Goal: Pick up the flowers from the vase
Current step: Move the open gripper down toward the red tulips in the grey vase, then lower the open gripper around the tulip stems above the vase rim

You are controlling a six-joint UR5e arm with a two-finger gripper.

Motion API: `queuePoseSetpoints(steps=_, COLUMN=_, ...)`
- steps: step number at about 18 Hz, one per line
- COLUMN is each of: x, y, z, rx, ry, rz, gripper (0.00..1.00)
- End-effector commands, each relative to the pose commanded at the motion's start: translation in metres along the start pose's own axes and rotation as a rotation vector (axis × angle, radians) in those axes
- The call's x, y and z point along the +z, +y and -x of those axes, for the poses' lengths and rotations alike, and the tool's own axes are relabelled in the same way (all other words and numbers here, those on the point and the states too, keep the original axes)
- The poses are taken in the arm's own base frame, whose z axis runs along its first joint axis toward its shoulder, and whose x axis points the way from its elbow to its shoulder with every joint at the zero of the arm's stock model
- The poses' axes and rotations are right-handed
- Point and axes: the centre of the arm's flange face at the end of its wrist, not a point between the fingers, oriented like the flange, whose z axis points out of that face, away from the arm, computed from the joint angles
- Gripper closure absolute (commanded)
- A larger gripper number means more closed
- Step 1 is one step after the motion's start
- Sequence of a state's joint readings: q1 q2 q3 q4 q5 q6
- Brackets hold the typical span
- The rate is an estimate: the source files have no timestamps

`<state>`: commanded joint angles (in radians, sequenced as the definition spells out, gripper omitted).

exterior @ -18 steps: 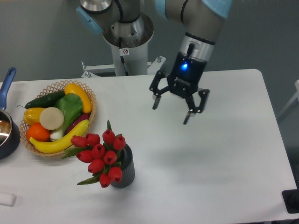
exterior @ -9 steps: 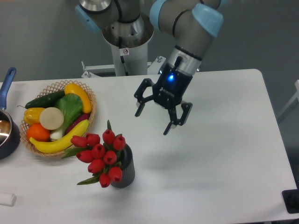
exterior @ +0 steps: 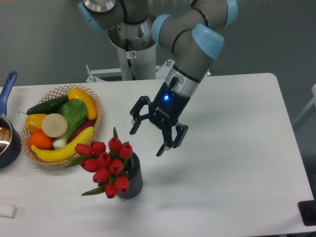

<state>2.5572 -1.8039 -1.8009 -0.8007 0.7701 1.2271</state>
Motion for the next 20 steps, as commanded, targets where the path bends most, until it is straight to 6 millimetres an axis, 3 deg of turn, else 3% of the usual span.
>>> queuePoseSetpoints(steps=11, x=0.034, y=-0.002, z=-0.012, rx=0.045, ry=0.062, rz=-0.007, gripper=0.00)
queuePoseSetpoints(steps=20, x=0.048, y=-0.005, z=-0.017, rx=0.015, ry=0.087, rz=-0.007, gripper=0.00)
